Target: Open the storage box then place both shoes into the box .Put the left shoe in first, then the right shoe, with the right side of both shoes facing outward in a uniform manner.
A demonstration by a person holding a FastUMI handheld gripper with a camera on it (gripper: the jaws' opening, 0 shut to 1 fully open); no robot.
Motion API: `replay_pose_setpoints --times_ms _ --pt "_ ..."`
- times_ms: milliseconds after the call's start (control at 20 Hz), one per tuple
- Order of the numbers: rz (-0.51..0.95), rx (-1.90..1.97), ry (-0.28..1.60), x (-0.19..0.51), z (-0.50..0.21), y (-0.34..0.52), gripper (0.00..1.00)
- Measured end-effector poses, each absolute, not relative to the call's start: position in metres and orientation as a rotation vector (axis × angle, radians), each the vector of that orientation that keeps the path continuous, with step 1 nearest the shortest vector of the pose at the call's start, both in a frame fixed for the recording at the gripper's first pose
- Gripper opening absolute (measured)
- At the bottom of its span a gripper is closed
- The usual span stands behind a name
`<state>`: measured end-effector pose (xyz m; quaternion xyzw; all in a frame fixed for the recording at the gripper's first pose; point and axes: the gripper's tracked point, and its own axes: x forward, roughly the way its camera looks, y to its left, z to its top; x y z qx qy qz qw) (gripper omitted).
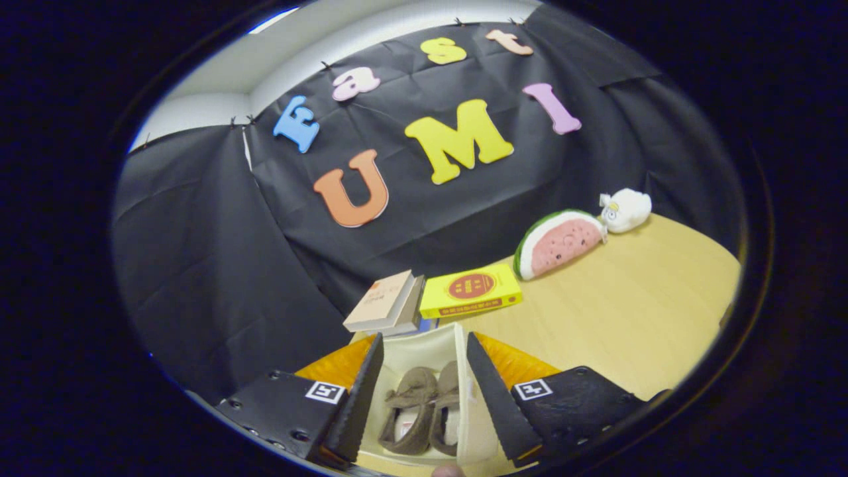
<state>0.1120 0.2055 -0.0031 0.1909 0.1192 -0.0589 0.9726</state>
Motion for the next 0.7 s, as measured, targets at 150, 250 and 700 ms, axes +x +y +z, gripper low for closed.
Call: replay_pose_setpoints --times_ms 150,250,700 --pt "-0.131 0.255 0.163 0.096 0.015 0.199 0.87" --pt "-0.123 0.183 0.137 0.087 0.018 0.198 0.89" --pt "-0.079 0.043 0.088 0.048 -0.001 0.198 0.94"
